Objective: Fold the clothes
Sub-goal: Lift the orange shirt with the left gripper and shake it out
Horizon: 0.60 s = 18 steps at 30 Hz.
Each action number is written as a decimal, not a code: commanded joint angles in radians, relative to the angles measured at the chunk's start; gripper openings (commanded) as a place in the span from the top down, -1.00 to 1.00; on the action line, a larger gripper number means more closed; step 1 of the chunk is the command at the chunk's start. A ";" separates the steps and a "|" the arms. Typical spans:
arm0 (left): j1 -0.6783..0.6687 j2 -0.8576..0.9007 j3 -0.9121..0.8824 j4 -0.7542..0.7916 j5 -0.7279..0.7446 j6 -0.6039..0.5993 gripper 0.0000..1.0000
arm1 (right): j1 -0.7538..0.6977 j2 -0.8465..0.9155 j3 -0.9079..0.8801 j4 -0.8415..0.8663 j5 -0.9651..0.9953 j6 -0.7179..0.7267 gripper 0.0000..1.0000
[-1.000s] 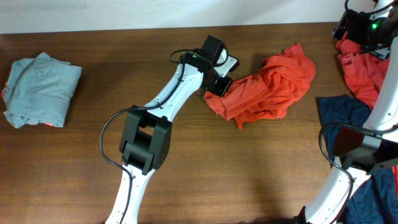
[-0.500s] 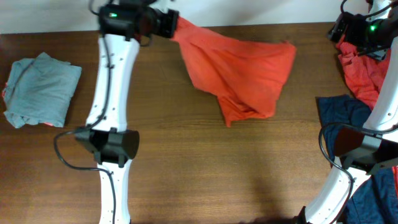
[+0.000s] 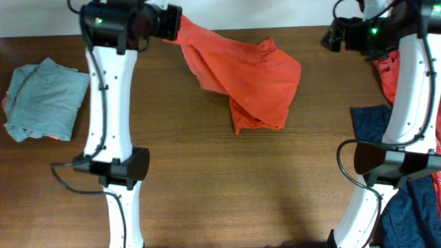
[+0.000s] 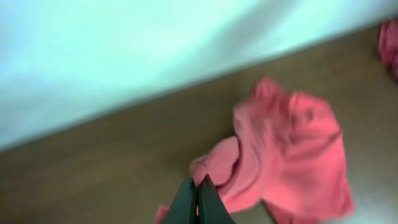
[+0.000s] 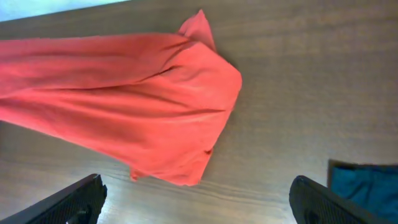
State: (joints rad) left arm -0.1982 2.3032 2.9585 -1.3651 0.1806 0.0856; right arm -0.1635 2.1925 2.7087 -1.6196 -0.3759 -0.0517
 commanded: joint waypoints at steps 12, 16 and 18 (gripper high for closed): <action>0.011 -0.413 0.028 0.304 -0.325 -0.002 0.99 | 0.000 -0.041 0.011 -0.005 0.002 0.007 -0.97; 0.011 -0.411 0.008 0.298 -0.323 -0.003 0.99 | 0.000 -0.041 0.011 -0.016 0.005 0.007 -0.97; 0.011 -0.411 -0.027 0.301 -0.319 -0.003 0.99 | 0.000 -0.041 0.011 -0.022 0.014 0.007 -0.97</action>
State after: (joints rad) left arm -0.1928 1.8778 2.9726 -1.0714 -0.1238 0.0849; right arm -0.1612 2.1925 2.7087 -1.6333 -0.3756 -0.0486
